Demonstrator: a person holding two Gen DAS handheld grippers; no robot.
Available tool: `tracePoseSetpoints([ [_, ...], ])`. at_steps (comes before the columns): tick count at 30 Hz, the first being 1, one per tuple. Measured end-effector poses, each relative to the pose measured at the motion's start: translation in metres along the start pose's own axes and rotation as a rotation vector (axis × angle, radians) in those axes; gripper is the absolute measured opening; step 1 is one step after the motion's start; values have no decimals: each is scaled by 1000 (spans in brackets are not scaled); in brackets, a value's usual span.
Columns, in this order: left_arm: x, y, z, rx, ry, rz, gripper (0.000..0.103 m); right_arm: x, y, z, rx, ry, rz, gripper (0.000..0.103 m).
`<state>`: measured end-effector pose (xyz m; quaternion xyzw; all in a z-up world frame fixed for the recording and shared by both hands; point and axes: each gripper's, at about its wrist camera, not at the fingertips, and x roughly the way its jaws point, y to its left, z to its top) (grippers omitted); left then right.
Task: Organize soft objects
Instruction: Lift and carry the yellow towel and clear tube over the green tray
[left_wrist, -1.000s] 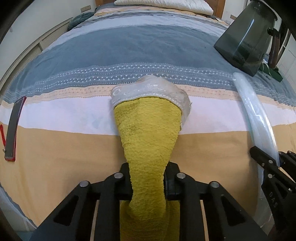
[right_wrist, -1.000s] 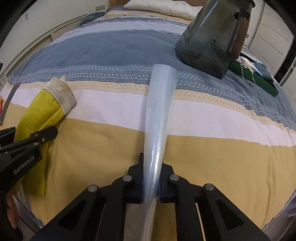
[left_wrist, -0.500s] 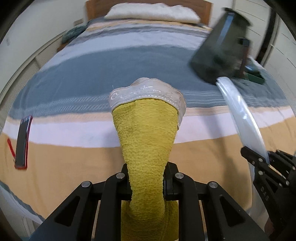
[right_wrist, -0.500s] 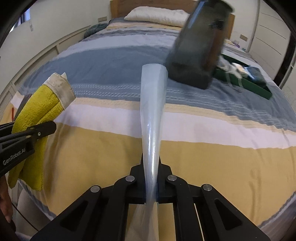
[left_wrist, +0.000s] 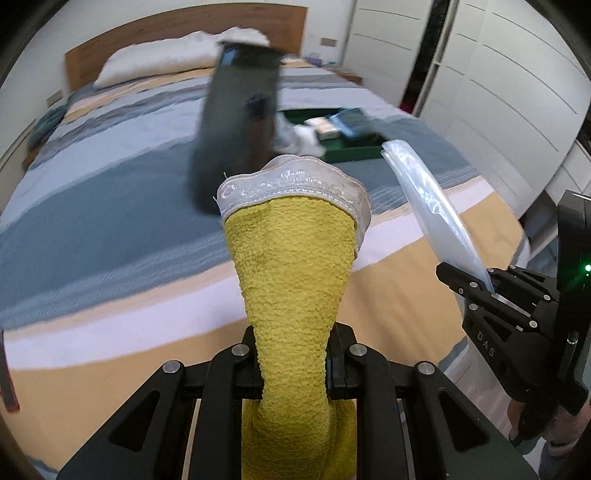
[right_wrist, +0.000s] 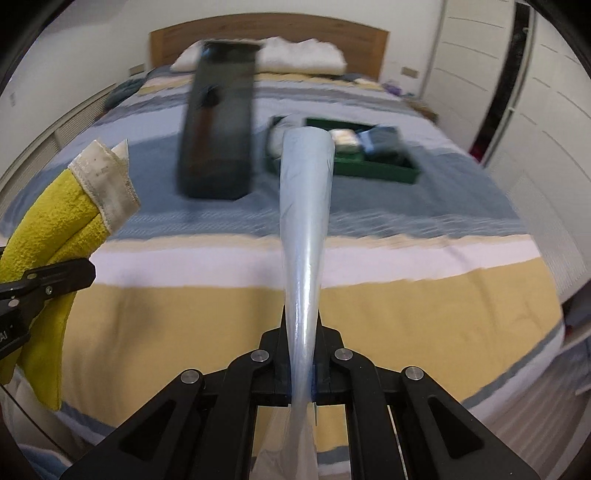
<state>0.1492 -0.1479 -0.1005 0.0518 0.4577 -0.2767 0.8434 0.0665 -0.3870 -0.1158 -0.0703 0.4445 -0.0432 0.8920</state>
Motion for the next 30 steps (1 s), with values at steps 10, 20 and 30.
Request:
tracePoseSetpoints([
  [10,22,-56,103,-27,-79,-71,16,-16,-67,68,5,-120,-90,5],
  [20,83,-57,207,-167,-117,-20,16,26,-111,165,-31,-197,-108,5],
  [30,163,-39,267,-277,-88,61,16,134,-128,240,-69,-191,-89,5],
])
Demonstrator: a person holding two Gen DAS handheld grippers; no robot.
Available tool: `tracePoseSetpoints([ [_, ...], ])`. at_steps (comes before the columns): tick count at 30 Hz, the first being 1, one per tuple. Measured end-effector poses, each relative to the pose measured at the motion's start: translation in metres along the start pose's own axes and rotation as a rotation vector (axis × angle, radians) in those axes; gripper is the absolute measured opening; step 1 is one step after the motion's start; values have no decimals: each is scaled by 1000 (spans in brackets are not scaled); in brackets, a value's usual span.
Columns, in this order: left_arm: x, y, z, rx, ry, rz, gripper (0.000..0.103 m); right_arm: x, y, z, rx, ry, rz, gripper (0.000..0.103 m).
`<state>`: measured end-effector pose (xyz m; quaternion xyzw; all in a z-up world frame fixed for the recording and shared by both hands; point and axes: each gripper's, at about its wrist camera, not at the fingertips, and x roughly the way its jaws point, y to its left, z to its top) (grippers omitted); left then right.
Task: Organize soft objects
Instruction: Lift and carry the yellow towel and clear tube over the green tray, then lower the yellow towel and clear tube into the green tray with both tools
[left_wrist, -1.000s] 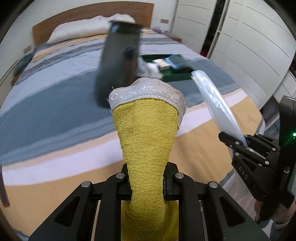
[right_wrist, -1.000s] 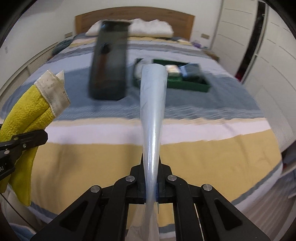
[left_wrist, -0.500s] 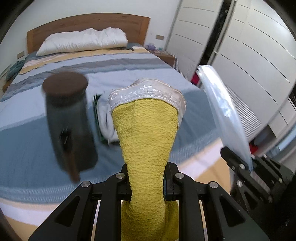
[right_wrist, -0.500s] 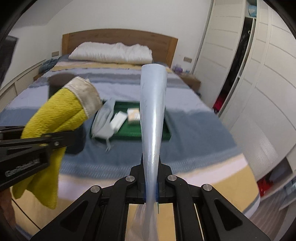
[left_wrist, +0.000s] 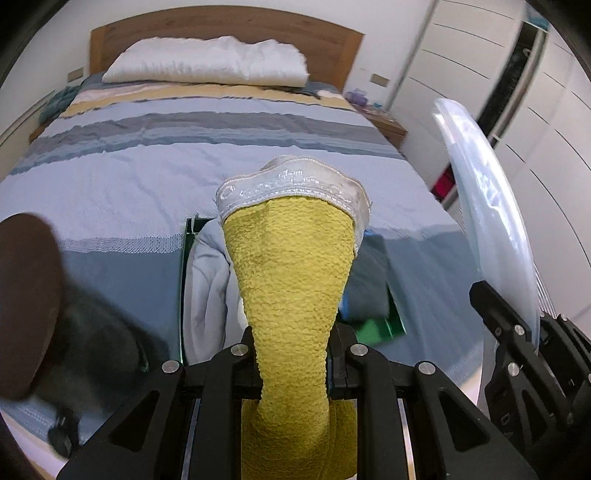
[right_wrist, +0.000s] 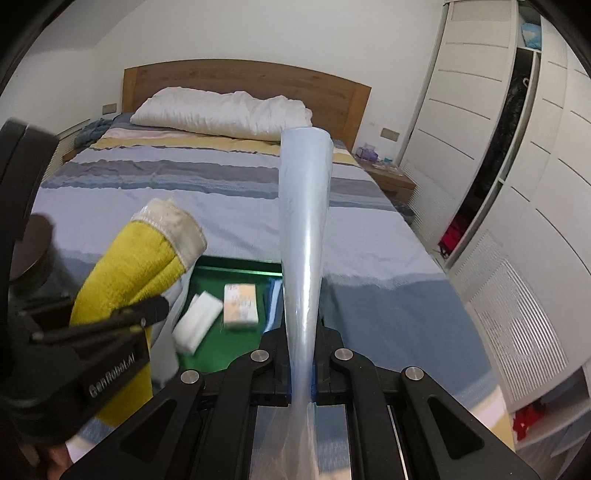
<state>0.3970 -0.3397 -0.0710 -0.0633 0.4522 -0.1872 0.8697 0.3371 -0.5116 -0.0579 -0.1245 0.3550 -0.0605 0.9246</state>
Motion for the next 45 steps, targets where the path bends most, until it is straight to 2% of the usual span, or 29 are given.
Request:
tracePoseSetpoints([
  [7,46,1,22,-13,-26,76,17,69,-6,30,-9,14,10,5],
  [12,74,8,23,-28,-14,113,17,97,-5,39,-28,23,21,5],
  [22,105,4,13,29,-5,178,17,162,-6,33,-37,103,26,6],
  [27,112,4,13,43,-5,197,17,183,-4,29,-48,150,27,6],
  [37,119,2,13,74,-18,214,17,209,3,29,-49,174,37,7],
  [45,126,2,15,72,15,219,18,224,5,28,-48,219,35,12],
])
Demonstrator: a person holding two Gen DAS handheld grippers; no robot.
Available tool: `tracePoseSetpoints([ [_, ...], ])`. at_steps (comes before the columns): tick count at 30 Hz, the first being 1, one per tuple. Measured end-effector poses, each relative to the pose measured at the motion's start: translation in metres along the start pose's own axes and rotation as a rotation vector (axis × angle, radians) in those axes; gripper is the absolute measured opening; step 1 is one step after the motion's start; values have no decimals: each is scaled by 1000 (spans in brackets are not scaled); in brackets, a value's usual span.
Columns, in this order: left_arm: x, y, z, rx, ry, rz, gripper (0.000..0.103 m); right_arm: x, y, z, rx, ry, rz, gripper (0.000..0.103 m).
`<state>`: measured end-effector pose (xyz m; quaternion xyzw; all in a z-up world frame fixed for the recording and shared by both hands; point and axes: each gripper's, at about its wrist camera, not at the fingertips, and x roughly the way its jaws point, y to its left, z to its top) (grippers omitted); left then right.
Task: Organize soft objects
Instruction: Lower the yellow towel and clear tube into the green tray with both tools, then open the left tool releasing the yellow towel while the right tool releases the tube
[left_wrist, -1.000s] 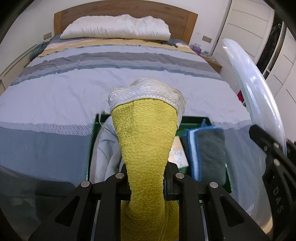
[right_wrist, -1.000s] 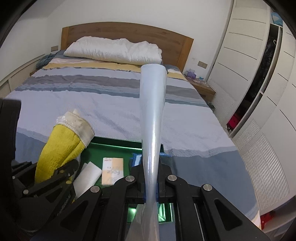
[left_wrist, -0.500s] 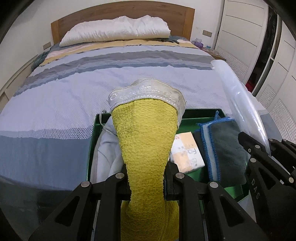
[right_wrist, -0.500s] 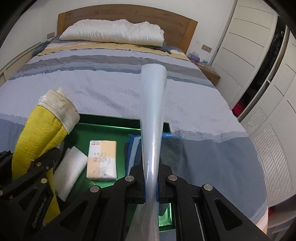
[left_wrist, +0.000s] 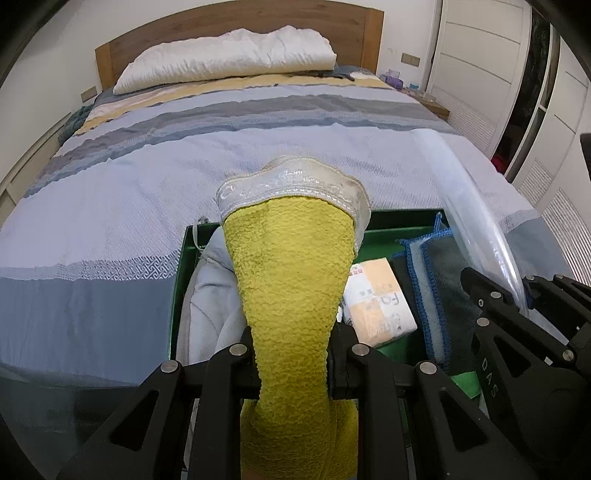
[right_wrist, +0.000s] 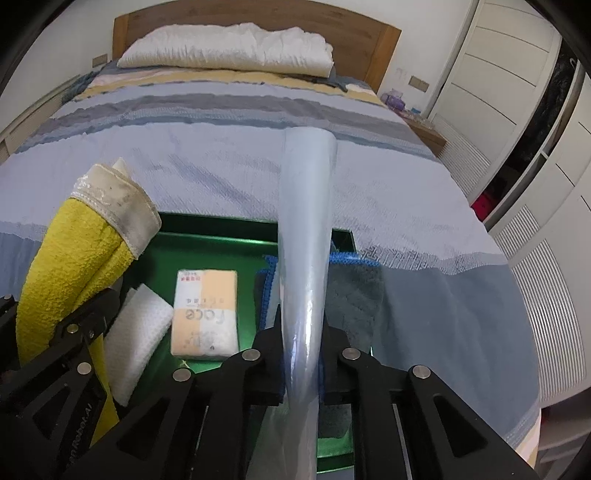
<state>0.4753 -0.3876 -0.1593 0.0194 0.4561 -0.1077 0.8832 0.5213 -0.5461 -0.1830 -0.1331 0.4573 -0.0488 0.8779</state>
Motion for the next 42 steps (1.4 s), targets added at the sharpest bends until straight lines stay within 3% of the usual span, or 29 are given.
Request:
tracePoseSetpoints([
  [16,14,-2,3,-5,57,24,19,11,4,8,-9,52,-18,16],
  [20,16,-3,3,-2,65,23,21,11,3,8,5,63,-21,29],
  [26,17,-3,2,0,76,19,32,7,2,9,15,68,-26,38],
  [30,15,-4,2,2,73,14,47,1,0,10,24,59,-30,61],
  [42,11,-3,6,-7,72,35,59,-7,-7,10,35,57,-61,72],
])
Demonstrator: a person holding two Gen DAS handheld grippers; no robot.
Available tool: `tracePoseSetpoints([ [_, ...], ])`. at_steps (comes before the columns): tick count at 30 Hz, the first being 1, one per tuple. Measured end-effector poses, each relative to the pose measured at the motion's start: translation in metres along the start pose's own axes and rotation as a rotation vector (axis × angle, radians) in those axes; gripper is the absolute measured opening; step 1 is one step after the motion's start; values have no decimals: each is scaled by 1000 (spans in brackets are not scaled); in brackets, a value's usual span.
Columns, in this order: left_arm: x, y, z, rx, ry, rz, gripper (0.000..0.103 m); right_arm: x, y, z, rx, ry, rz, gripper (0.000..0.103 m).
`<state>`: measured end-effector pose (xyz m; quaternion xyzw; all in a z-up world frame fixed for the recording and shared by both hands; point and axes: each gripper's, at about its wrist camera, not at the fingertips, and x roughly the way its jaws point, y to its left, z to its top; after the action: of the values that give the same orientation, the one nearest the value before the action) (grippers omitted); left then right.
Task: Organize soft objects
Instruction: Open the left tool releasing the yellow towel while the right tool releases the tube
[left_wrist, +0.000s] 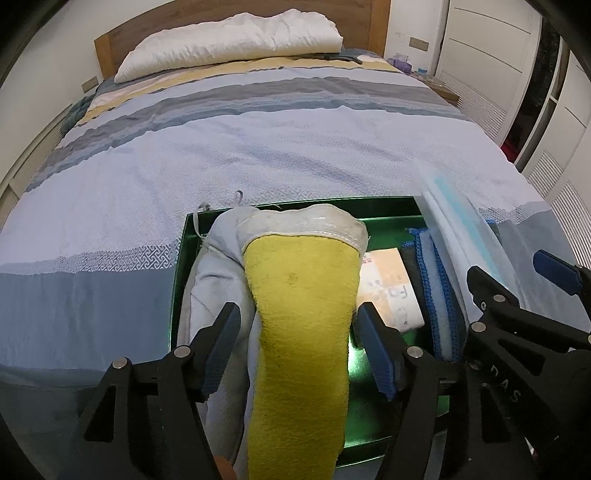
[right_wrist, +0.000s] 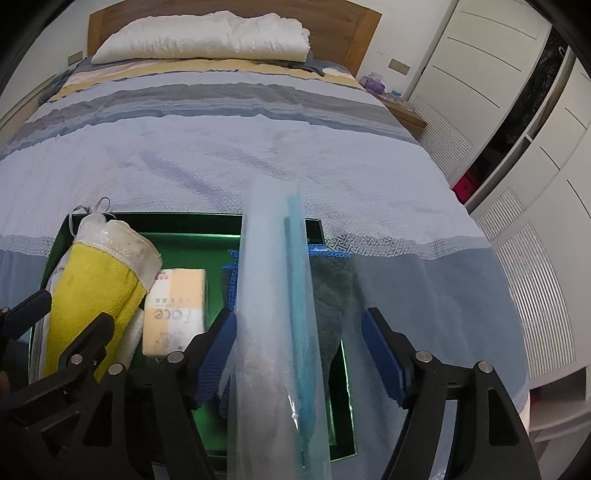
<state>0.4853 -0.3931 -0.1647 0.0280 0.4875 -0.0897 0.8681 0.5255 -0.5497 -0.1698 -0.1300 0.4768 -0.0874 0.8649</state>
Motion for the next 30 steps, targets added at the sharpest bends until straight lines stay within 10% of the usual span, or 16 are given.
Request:
tracePoseSetpoints([
  [30,-43,-3,-6,-45,-48,-20,62,-53,-32,-6,103,-73,-72,90],
])
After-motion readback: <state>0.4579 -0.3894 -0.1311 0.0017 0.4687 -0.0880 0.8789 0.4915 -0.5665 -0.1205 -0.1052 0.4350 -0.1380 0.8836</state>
